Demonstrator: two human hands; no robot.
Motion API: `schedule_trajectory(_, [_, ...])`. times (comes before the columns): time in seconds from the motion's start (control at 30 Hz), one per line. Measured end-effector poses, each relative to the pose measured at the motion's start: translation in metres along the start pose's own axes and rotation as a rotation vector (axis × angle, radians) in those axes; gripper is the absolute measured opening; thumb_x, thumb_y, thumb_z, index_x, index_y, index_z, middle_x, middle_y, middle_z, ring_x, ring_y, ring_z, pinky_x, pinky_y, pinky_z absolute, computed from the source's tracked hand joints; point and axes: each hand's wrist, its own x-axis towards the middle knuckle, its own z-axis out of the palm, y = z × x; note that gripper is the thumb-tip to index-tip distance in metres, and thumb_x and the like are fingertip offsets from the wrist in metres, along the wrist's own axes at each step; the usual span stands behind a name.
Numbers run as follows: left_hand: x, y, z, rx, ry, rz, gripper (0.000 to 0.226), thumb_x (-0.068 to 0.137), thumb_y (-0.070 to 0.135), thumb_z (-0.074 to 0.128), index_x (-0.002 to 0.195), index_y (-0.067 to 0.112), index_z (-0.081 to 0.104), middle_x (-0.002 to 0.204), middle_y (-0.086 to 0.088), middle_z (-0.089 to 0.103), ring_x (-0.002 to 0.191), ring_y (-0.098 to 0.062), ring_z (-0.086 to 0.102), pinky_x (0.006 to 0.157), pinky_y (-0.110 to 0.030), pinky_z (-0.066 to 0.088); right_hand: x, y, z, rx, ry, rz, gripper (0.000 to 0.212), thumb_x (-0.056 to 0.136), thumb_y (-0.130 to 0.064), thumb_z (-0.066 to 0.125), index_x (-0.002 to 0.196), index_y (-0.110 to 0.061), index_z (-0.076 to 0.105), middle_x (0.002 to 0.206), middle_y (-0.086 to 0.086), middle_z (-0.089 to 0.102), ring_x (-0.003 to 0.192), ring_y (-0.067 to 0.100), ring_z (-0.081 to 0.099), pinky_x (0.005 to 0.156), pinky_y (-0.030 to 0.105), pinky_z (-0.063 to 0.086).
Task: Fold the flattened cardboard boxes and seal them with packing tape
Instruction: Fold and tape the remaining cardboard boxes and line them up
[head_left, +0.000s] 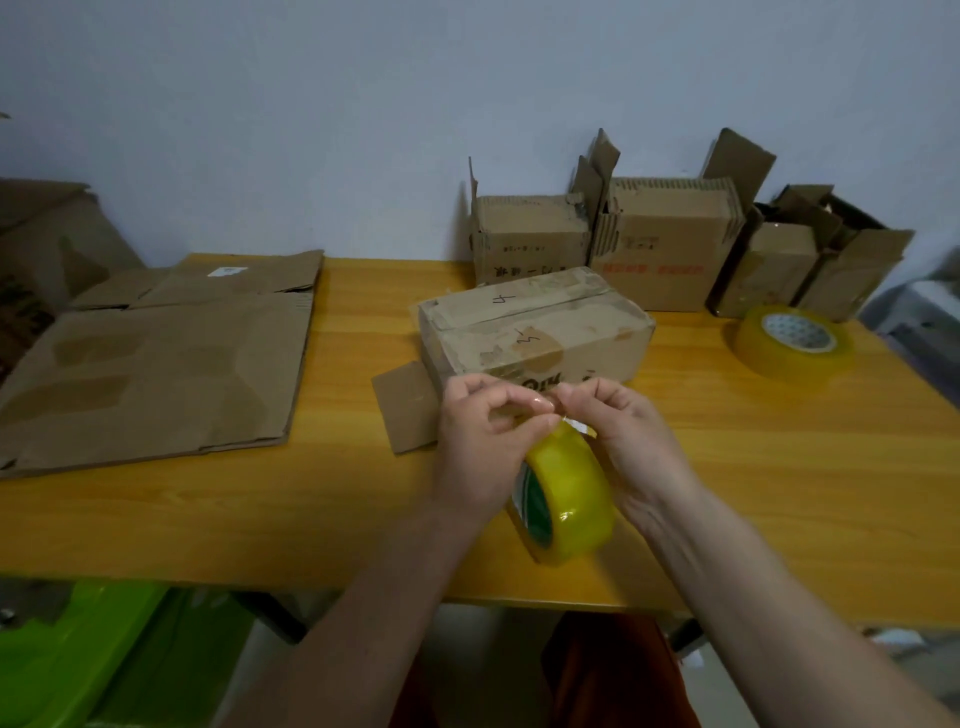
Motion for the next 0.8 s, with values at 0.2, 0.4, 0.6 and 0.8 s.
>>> schedule_trajectory(0.2, [-0.014,0.010,0.011,0.137,0.063,0.060,0.068,0.076,0.013,0.080,0.133,0.032,0.048,0.081,0.005,0.070,0.079,0.000,0.065,0.083,-0.015,0.049,-0.005,-0.007,-0.005,0.017,0.065,0.012,0.025,0.086,-0.007,0.065,0.066,-0.014,0.053,0.076,0.013,0.051,0.074,0.026,0.048,0.062,0.033,0.044])
schedule_trajectory(0.4, [-0.013,0.013,0.011,0.277,-0.015,0.317,0.052,0.081,0.012,0.074,0.126,0.035,0.058,0.073,0.010,0.066,0.080,-0.009,0.061,0.085,-0.023,0.049,-0.008,-0.011,-0.016,-0.021,0.083,-0.057,0.026,0.088,0.002,0.057,0.066,-0.010,0.050,0.085,0.006,0.060,0.070,0.011,0.057,0.058,0.020,0.050])
schedule_trajectory(0.6, [-0.001,0.010,0.033,0.572,0.041,0.535,0.009,0.075,0.020,0.079,0.083,0.016,0.078,0.079,0.001,0.069,0.081,-0.019,0.054,0.069,-0.034,0.046,-0.008,-0.018,-0.036,-0.146,0.123,-0.116,0.025,0.083,0.007,0.057,0.064,-0.008,0.052,0.092,0.007,0.061,0.093,0.013,0.058,0.080,0.027,0.045])
schedule_trajectory(0.8, [0.003,0.019,0.070,0.459,-0.057,0.261,0.003,0.083,0.022,0.073,0.083,0.020,0.072,0.095,0.004,0.049,0.093,-0.013,0.049,0.080,-0.028,0.047,-0.023,-0.030,-0.074,-0.421,0.218,-0.201,0.023,0.086,-0.029,0.069,0.102,-0.016,0.059,0.089,0.003,0.061,0.083,0.018,0.059,0.080,0.041,0.052])
